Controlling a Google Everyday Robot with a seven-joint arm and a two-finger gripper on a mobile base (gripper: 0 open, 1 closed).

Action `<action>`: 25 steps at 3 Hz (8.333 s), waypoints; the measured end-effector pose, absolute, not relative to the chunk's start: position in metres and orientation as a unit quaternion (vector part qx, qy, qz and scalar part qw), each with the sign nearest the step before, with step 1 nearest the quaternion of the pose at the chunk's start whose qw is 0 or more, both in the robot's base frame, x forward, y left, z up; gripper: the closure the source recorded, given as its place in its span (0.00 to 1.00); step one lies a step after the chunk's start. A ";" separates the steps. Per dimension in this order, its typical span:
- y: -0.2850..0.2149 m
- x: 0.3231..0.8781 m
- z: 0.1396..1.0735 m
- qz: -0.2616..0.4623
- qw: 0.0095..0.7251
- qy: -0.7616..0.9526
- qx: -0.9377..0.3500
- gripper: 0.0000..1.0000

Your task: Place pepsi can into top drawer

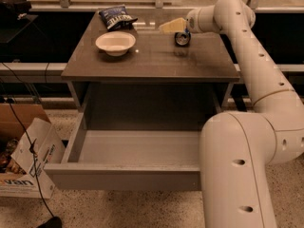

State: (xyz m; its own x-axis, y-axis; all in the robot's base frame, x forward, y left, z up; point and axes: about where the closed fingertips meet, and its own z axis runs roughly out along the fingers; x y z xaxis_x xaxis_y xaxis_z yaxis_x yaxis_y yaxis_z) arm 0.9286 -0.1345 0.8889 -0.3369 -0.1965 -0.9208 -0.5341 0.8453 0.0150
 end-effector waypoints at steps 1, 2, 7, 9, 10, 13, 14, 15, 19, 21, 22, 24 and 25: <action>-0.130 0.938 0.875 0.161 0.532 0.807 -0.199 0.00; -0.129 0.939 0.855 0.165 0.519 0.821 -0.172 0.00; -0.134 0.923 0.860 0.152 0.540 0.817 -0.135 1.00; -0.138 0.895 0.920 0.161 0.569 0.786 -0.178 1.00; -0.146 0.866 0.933 0.178 0.559 0.784 -0.201 1.00; -0.136 0.845 0.950 0.222 0.569 0.759 -0.228 1.00; -0.127 0.836 0.962 0.242 0.572 0.743 -0.250 1.00; -0.124 0.821 0.971 0.246 0.569 0.738 -0.264 1.00; -0.101 0.725 0.989 0.273 0.556 0.735 -0.276 1.00; -0.093 0.596 1.002 0.290 0.544 0.736 -0.281 1.00; -0.088 0.550 0.994 0.302 0.518 0.749 -0.283 1.00; -0.072 0.511 0.876 0.318 0.403 0.821 -0.250 1.00; -0.071 0.516 0.829 0.324 0.379 0.836 -0.229 1.00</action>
Offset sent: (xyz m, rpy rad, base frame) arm -0.0054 0.0079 -0.0557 0.0904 0.1049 -0.1521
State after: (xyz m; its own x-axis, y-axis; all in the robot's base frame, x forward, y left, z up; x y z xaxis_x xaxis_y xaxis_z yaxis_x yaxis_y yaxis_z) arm 0.5157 -0.0708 0.8291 -0.6077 -0.1371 -0.7822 -0.6290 0.6844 0.3687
